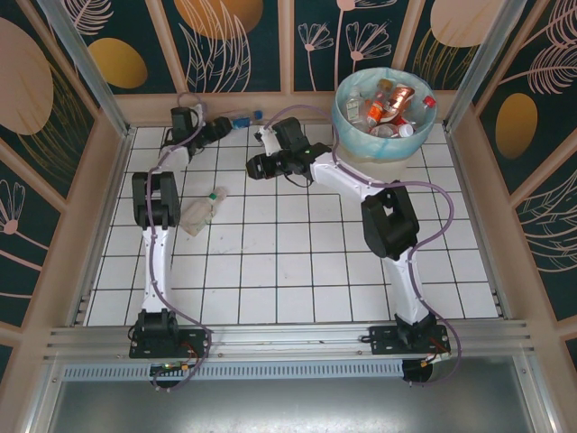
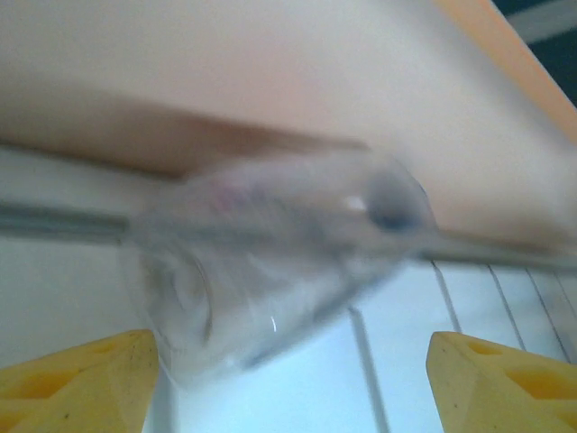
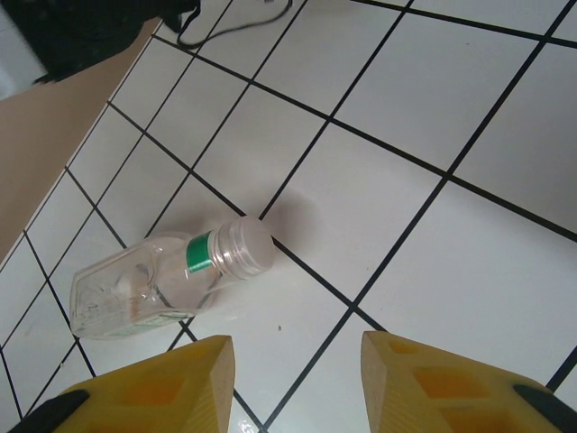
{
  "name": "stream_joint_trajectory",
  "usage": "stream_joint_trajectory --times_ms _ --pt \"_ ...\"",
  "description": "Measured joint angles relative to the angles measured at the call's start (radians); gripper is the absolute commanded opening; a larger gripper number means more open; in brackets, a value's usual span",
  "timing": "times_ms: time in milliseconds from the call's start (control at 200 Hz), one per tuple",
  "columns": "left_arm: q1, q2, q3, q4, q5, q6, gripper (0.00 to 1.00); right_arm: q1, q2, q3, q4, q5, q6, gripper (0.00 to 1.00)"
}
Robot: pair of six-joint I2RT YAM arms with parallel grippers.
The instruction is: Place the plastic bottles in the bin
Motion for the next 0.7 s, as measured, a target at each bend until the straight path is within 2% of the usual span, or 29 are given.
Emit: stream_joint_trajectory --times_ms 150,275,435,581,701 --pt "-0.085 -0.214 -0.282 0.101 0.177 0.061 0.79 -0.008 0.000 -0.003 0.000 0.016 0.000 0.42" --pt "-0.118 -0.324 -0.367 0.177 0.253 0.083 0.79 -0.035 0.000 -0.011 0.000 0.052 0.008 0.40" --pt "-0.097 -0.341 -0.330 0.187 0.213 0.093 0.79 -0.104 0.004 0.007 -0.021 0.126 0.068 0.38" --pt "-0.079 -0.340 -0.327 0.185 0.120 0.073 0.79 -0.162 0.053 0.116 -0.064 0.224 0.112 0.48" --pt "-0.078 -0.342 -0.344 0.202 0.064 0.043 0.79 -0.163 0.155 0.296 -0.103 0.321 0.115 0.54"
